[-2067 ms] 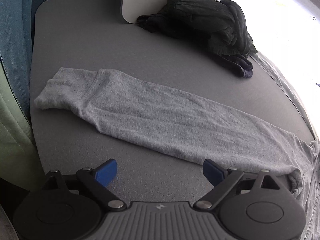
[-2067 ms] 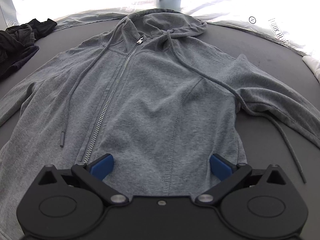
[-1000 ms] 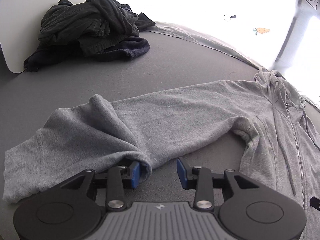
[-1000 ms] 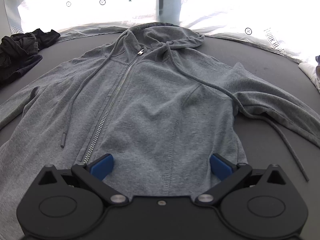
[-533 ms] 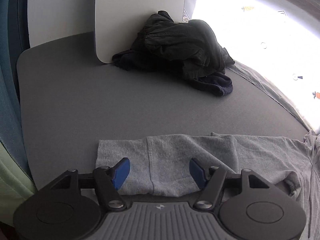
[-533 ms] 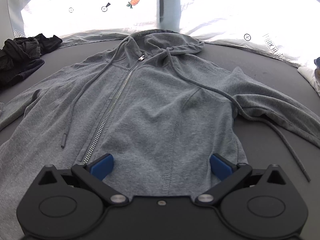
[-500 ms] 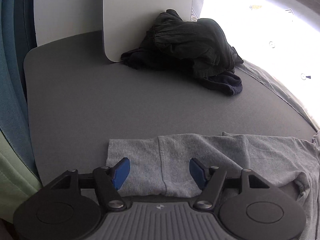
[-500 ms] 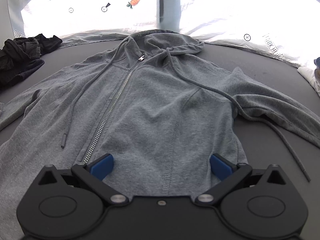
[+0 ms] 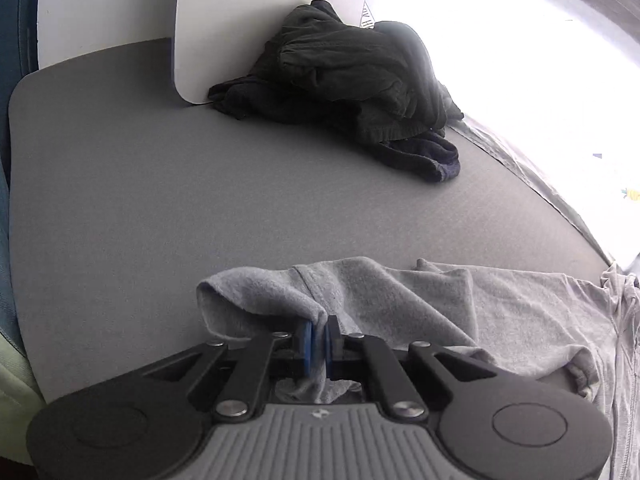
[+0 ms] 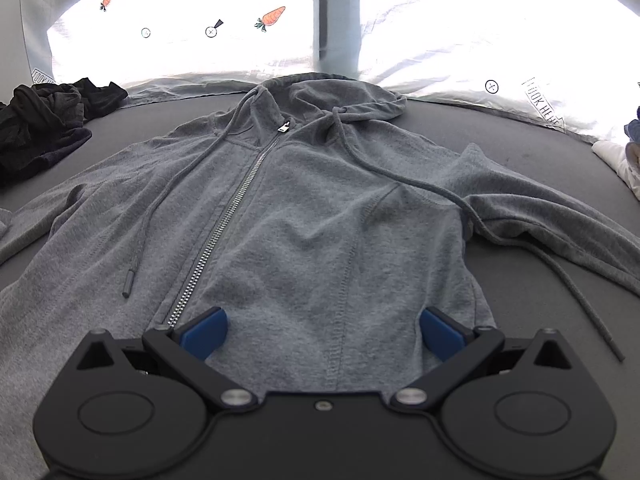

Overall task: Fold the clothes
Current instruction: 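Grasp the sleeve cuff with the left gripper and fold it toward the zipper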

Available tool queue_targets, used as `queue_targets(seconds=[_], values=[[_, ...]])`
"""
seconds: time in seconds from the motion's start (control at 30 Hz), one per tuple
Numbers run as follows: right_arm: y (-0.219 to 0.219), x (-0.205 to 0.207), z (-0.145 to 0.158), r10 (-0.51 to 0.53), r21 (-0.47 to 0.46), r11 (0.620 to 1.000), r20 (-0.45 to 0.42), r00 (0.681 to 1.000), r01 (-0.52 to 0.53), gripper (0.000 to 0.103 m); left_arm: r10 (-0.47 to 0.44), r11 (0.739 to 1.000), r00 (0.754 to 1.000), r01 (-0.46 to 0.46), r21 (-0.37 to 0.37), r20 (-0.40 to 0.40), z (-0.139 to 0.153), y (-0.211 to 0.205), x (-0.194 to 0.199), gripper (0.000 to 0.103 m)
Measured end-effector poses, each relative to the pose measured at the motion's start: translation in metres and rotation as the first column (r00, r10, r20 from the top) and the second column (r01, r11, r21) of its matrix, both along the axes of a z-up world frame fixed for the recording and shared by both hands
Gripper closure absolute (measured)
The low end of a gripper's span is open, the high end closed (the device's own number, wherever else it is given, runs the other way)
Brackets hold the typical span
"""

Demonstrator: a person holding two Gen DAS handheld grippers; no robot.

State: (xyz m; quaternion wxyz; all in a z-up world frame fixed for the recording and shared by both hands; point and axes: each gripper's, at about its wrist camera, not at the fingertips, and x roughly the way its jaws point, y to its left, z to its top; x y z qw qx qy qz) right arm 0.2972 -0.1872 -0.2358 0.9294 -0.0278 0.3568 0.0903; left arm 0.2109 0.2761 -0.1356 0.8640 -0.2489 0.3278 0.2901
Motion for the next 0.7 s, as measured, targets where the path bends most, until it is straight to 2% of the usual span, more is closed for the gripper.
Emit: queue_targets(seconds=[0.1, 0.17, 0.2, 0.23, 0.3, 0.37, 0.4, 0.43, 0.47, 0.53, 0.6, 0.67, 0.7], values=[[-0.001, 0.000, 0.000, 0.002, 0.003, 1.000, 0.004, 1.000, -0.002, 0.000, -0.126, 0.992, 0.987, 0.127, -0.011, 0.095, 0.023, -0.033, 0.025, 0.097], [-0.001, -0.001, 0.000, 0.004, 0.004, 1.000, 0.005, 1.000, -0.004, 0.000, -0.226, 0.972, 0.959, 0.234, -0.025, 0.173, 0.040, -0.061, 0.046, 0.097], [-0.002, -0.001, 0.000, 0.005, 0.005, 1.000, 0.005, 1.000, -0.005, 0.000, -0.286, 0.955, 0.936, 0.297, -0.024, 0.206, 0.048, -0.078, 0.057, 0.097], [-0.002, -0.001, 0.000, 0.006, 0.005, 1.000, 0.005, 1.000, -0.006, 0.000, -0.349, 0.932, 0.909, 0.362, -0.014, 0.229, 0.054, -0.096, 0.069, 0.097], [-0.002, -0.001, 0.000, 0.008, 0.007, 1.000, 0.006, 1.000, -0.008, 0.000, -0.485, 0.870, 0.843, 0.493, 0.026, 0.233, 0.063, -0.134, 0.089, 0.097], [-0.003, -0.001, 0.000, 0.011, 0.008, 1.000, 0.007, 1.000, -0.011, 0.000, -0.603, 0.791, 0.769, 0.610, 0.035, 0.214, 0.064, -0.168, 0.105, 0.096], [-0.003, -0.002, 0.000, 0.012, 0.008, 1.000, 0.008, 1.000, -0.012, 0.000, -0.649, 0.753, 0.734, 0.657, 0.035, 0.197, 0.062, -0.183, 0.112, 0.093], [-0.003, -0.002, 0.000, 0.013, 0.009, 1.000, 0.010, 1.000, -0.013, 0.000, -0.678, 0.729, 0.716, 0.684, 0.027, 0.168, 0.058, -0.195, 0.117, 0.091], [-0.003, -0.002, 0.000, 0.014, 0.010, 1.000, 0.012, 1.000, -0.014, 0.000, -0.695, 0.713, 0.705, 0.701, 0.013, 0.139, 0.052, -0.204, 0.119, 0.088], [-0.004, -0.002, 0.000, 0.022, 0.012, 1.000, 0.008, 1.000, -0.022, 0.000, -0.711, 0.699, 0.699, 0.714, -0.032, 0.081, 0.041, -0.218, 0.123, 0.077], [-0.006, -0.002, 0.001, 0.031, 0.014, 0.999, 0.002, 1.000, -0.031, 0.000, -0.686, 0.722, 0.727, 0.684, -0.104, 0.030, 0.030, -0.217, 0.121, 0.049], [-0.007, -0.002, 0.001, 0.040, 0.016, 0.999, -0.004, 0.999, -0.040, 0.000, -0.652, 0.750, 0.758, 0.639, -0.169, -0.027, 0.020, -0.211, 0.118, 0.035], [-0.007, -0.001, 0.002, 0.049, 0.015, 0.999, -0.012, 0.999, -0.049, 0.000, -0.637, 0.763, 0.769, 0.619, -0.187, -0.053, 0.018, -0.206, 0.116, 0.034]])
